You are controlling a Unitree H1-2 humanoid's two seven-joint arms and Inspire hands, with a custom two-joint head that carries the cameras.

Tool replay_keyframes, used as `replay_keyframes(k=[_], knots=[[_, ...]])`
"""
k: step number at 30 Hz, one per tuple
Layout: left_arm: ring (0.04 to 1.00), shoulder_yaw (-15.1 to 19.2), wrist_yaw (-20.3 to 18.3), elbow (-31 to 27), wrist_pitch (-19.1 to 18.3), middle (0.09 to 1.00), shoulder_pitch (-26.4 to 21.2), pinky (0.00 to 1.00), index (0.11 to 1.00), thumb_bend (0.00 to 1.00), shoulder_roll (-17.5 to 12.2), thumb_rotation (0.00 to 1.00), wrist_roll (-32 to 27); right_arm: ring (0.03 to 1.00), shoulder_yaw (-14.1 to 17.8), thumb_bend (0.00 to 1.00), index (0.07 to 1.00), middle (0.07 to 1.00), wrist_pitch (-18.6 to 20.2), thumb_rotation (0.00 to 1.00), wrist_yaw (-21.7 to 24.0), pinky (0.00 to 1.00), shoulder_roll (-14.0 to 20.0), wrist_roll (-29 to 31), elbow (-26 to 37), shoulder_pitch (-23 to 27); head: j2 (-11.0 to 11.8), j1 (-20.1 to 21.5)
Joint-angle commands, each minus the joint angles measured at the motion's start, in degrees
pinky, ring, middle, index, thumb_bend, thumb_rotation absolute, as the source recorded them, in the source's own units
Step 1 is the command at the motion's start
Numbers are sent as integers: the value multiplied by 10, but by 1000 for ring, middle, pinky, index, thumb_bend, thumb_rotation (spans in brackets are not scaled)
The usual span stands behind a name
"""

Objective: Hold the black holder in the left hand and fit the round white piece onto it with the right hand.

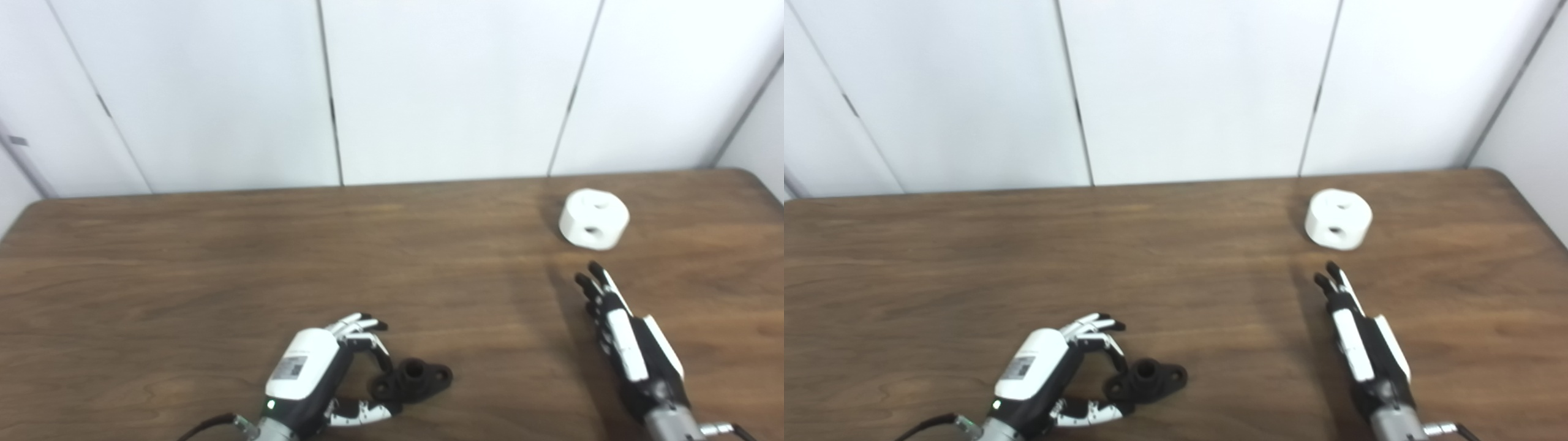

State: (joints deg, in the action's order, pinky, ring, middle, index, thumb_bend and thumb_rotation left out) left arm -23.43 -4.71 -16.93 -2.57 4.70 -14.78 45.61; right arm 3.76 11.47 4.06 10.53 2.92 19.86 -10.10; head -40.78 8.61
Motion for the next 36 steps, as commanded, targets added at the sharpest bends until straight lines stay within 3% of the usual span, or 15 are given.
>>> replay_keyframes(k=[1, 5, 9, 12, 15, 21, 24, 29, 36], knots=[[880, 5, -15, -6, -26, 810, 6, 814, 490, 512, 2, 49, 28, 997, 0, 644, 1000, 955, 3, 1000, 4, 1000, 5, -3, 14, -2, 1, -2], [870, 3, -7, -2, -24, 792, 4, 864, 489, 515, 7, 48, 82, 996, 2, 663, 1000, 949, 7, 1000, 5, 1000, 13, -9, 9, -1, 5, -1], [862, 2, 0, 5, -17, 784, 3, 861, 489, 516, 12, 48, 98, 991, 10, 666, 1000, 943, 0, 996, 2, 1000, 11, -3, 7, -1, 7, 0], [862, 4, 3, 9, -16, 785, 3, 857, 489, 515, 16, 50, 100, 911, 23, 608, 962, 881, -18, 681, -23, 921, -4, -20, 13, -2, 10, -1], [855, 5, 6, 13, -13, 782, 4, 854, 489, 515, 18, 51, 99, 898, 26, 633, 930, 865, -35, 474, -37, 922, -3, -53, 26, 0, 12, 2], [857, 6, 4, 18, -14, 786, 4, 853, 489, 515, 19, 51, 100, 873, 33, 710, 877, 842, -34, 291, -47, 897, 14, -107, 52, 23, 19, 22], [857, 6, 6, 20, -12, 788, 5, 847, 489, 516, 17, 51, 99, 879, 43, 764, 850, 849, -7, 226, -45, 899, 34, -136, 74, 51, 22, 32], [845, 7, 17, 26, -5, 781, 5, 836, 488, 517, 17, 49, 95, 874, 57, 815, 801, 845, 37, 205, -43, 879, 64, -184, 92, 98, 26, 44], [844, 7, 15, 30, 5, 777, 7, 843, 489, 517, 15, 49, 97, 890, 55, 856, 773, 848, 72, 269, -34, 903, 123, -276, 76, 170, 27, 49]])
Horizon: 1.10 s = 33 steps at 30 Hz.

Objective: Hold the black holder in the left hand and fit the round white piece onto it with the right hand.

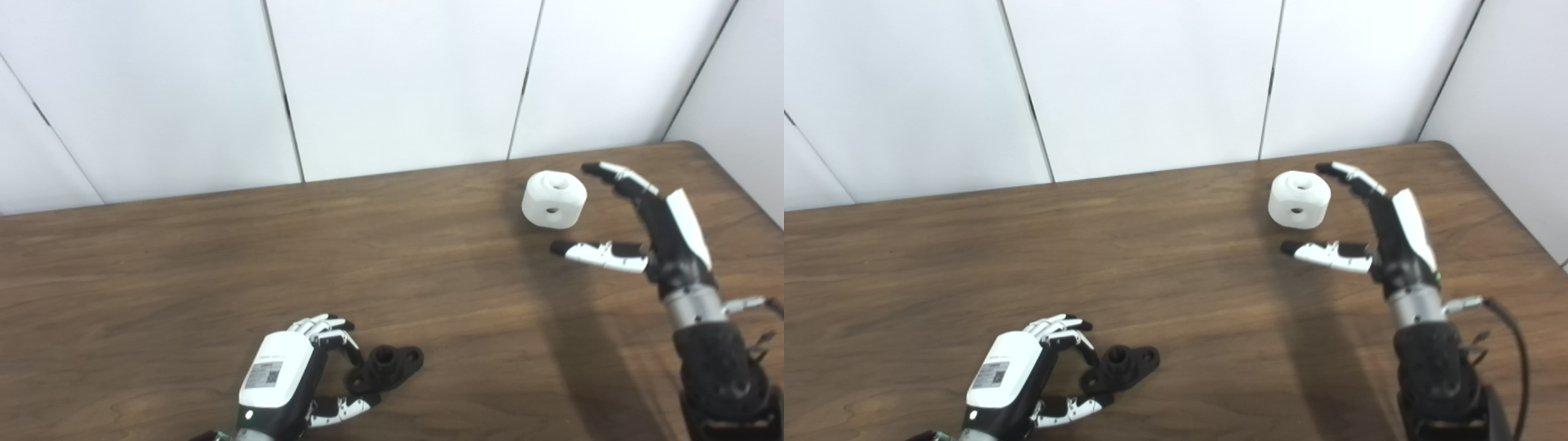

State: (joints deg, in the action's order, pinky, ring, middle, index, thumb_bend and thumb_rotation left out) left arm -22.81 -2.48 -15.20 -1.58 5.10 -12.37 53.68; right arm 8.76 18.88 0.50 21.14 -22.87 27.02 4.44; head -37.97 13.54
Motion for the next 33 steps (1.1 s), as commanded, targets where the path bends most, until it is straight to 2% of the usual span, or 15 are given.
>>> replay_keyframes(k=[1, 6, 10, 14, 17, 20, 26, 33], knots=[[844, 1, -6, 13, -3, 778, 3, 843, 489, 517, -10, 49, 16, 890, 3, 857, 774, 852, 2, 275, 5, 890, 26, -26, 2, 33, -1, 0], [844, 1, -5, 16, -2, 779, 3, 842, 489, 517, -11, 50, 20, 942, -15, 849, 810, 907, 26, 317, 38, 877, 76, -79, -23, 86, 1, 4], [849, 1, -10, 12, -5, 783, 4, 844, 489, 516, -11, 50, 21, 989, -33, 889, 819, 944, 52, 291, 73, 897, 105, -96, -56, 137, 1, 5], [848, 2, -12, 12, -7, 782, 4, 844, 489, 517, -10, 49, 20, 1000, -68, 929, 760, 954, 67, 275, 113, 875, 137, -122, -108, 188, 1, 5], [843, 2, -8, 12, -2, 778, 5, 840, 489, 517, -11, 49, 18, 1000, -97, 941, 742, 962, 76, 301, 148, 923, 158, -144, -136, 211, -1, 2], [844, 2, -11, 11, -5, 778, 5, 838, 489, 517, -11, 49, 21, 1000, -117, 974, 729, 981, 79, 308, 189, 974, 172, -155, -167, 234, -1, 3], [847, 3, -14, 11, -5, 779, 5, 841, 489, 517, -11, 48, 19, 1000, -166, 1000, 737, 1000, 80, 331, 300, 995, 202, -189, -215, 277, -2, 3], [847, 2, -18, 11, -8, 776, 3, 846, 489, 516, -10, 50, 25, 1000, -180, 1000, 748, 1000, 80, 330, 353, 1000, 204, -217, -243, 307, -2, 3]])
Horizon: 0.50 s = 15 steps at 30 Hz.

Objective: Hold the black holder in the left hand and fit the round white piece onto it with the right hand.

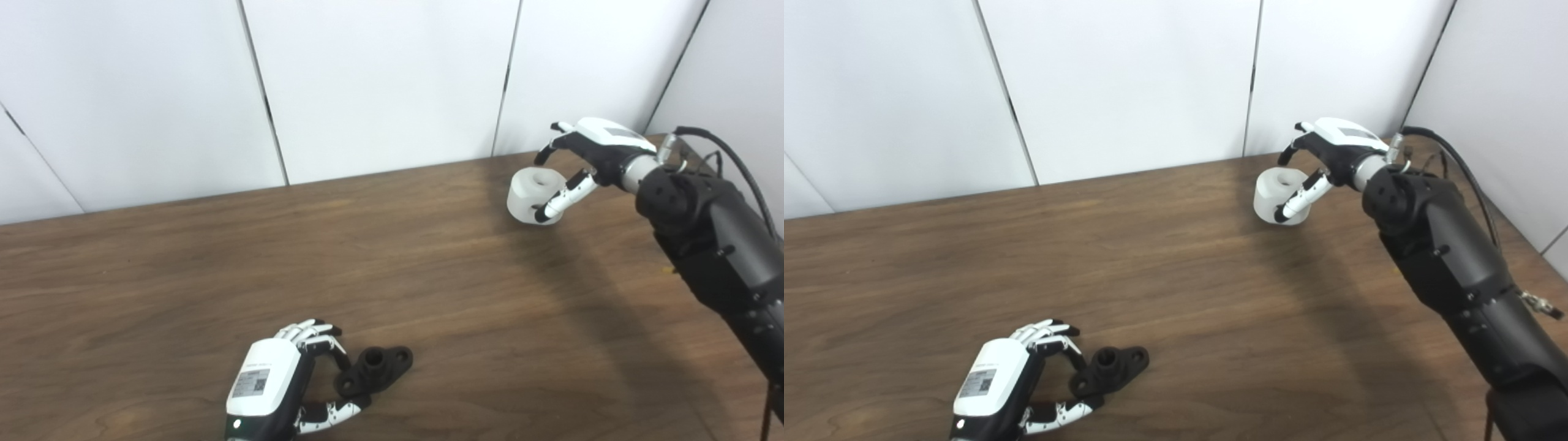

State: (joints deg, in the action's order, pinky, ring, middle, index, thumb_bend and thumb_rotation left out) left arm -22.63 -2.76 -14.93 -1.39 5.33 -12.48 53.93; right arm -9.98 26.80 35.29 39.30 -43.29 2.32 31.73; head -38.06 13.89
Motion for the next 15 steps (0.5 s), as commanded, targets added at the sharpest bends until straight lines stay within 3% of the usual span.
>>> replay_keyframes(k=[1, 4, 15], knots=[[848, 0, -16, 9, -11, 777, 1, 847, 489, 516, -9, 50, 21, 1000, 7, 1000, 758, 1000, 1, 364, 14, 1000, 23, -15, 1, 38, 0, 3], [851, -1, -17, 10, -12, 777, 1, 849, 489, 516, -7, 49, 21, 1000, 7, 1000, 767, 1000, 1, 396, 30, 1000, 22, -19, -5, 47, 1, 3], [849, -7, -13, 17, -7, 777, -1, 844, 489, 518, -9, 49, 27, 1000, 11, 1000, 777, 1000, -5, 445, 4, 1000, 18, -9, -10, 57, 4, 2]])
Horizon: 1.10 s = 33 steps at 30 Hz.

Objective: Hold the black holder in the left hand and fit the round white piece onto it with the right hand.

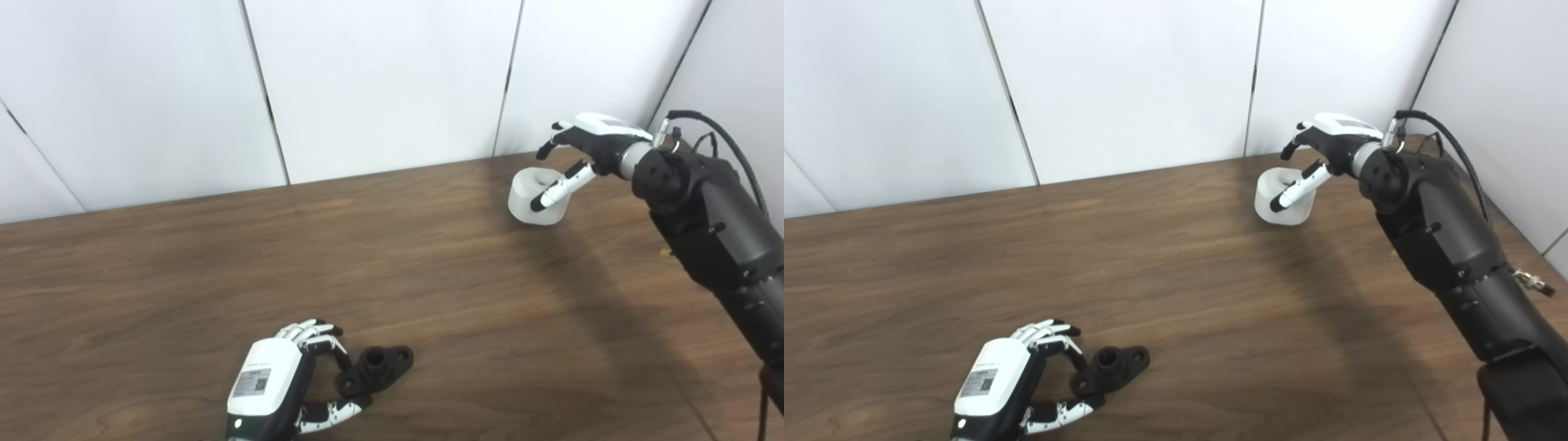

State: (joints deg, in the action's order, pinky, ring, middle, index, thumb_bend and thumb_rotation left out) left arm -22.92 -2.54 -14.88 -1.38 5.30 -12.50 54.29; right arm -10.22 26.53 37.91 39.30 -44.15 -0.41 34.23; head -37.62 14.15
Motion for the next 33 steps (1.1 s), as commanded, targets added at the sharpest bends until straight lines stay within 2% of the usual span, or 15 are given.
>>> replay_keyframes(k=[1, 24, 30, 33], knots=[[849, -4, -17, 16, -8, 778, -1, 845, 489, 518, -8, 49, 23, 1000, 14, 1000, 777, 1000, -2, 444, -23, 1000, 17, -1, 18, 32, 0, -2], [849, -4, -28, 7, -12, 774, 0, 847, 489, 518, -8, 48, 20, 1000, -24, 1000, 799, 1000, -19, 396, -33, 1000, 19, -10, -34, 45, -7, -2], [852, -5, -34, 3, -18, 774, 1, 851, 489, 517, -6, 49, 24, 1000, -31, 1000, 809, 1000, -17, 408, -34, 1000, 15, -9, -44, 48, -8, -4], [849, -6, -28, 7, -13, 771, 1, 847, 489, 517, -6, 49, 24, 1000, -30, 1000, 815, 1000, -25, 448, -45, 1000, 13, -5, -49, 43, -7, -6]])
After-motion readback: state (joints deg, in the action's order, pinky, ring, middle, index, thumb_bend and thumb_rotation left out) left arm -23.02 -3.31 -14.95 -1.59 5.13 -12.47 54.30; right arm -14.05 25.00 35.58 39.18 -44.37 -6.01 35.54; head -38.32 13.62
